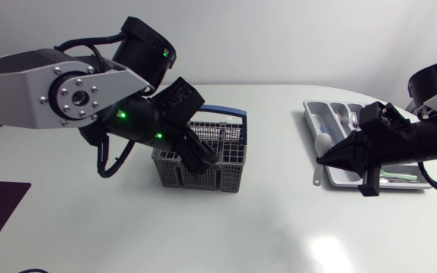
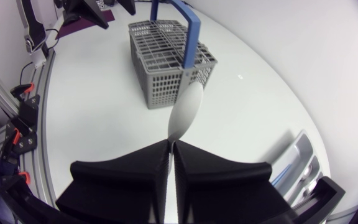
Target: Unload the cutlery basket into the drawer organizer.
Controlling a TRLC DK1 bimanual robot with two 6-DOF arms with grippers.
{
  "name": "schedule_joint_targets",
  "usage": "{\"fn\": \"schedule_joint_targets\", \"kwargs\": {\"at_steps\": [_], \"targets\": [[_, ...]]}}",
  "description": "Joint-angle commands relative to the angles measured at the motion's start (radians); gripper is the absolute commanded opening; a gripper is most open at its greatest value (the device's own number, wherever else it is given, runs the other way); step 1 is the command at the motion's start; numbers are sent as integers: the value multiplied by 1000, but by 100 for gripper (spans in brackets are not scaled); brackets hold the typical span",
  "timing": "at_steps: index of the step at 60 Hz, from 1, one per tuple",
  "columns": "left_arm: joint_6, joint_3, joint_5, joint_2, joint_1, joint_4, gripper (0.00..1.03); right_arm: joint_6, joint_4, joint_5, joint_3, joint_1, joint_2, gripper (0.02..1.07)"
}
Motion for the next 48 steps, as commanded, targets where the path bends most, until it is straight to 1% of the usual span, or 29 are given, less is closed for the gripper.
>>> {"fn": "schedule_joint_targets", "kwargs": {"at_steps": [1,6,9,18,20,22,24,26,30,37,40,43,46,48], "targets": [[-24,39,-50,8,14,-6,90,-87,-14,29,37,-67,40,8],[-36,39,-88,8,27,-7,91,-147,-16,67,55,-128,68,8],[-45,39,-117,5,49,-7,92,-199,-16,102,66,-172,94,8],[-59,36,-140,3,96,-7,92,-305,7,194,90,-263,164,8],[-64,34,-157,2,112,-7,97,-327,50,237,89,-286,187,8],[-64,34,-158,0,116,-7,98,-341,75,256,90,-303,201,8],[-64,31,-158,-3,121,-7,98,-356,87,266,95,-323,213,8],[-64,27,-158,-6,127,-7,98,-373,107,297,97,-337,230,8],[-64,21,-158,-7,136,-7,98,-390,207,374,75,-346,258,8],[-64,4,-166,-11,147,-7,98,-433,343,472,50,-367,321,8],[-65,1,-180,-14,152,-6,98,-452,388,495,50,-381,353,8],[-67,-4,-188,-20,161,-7,98,-466,404,513,55,-392,381,8],[-67,-10,-188,-30,173,-7,98,-485,469,555,46,-399,411,7],[-67,-10,-188,-34,179,-6,98,-500,487,562,46,-407,425,8]]}}
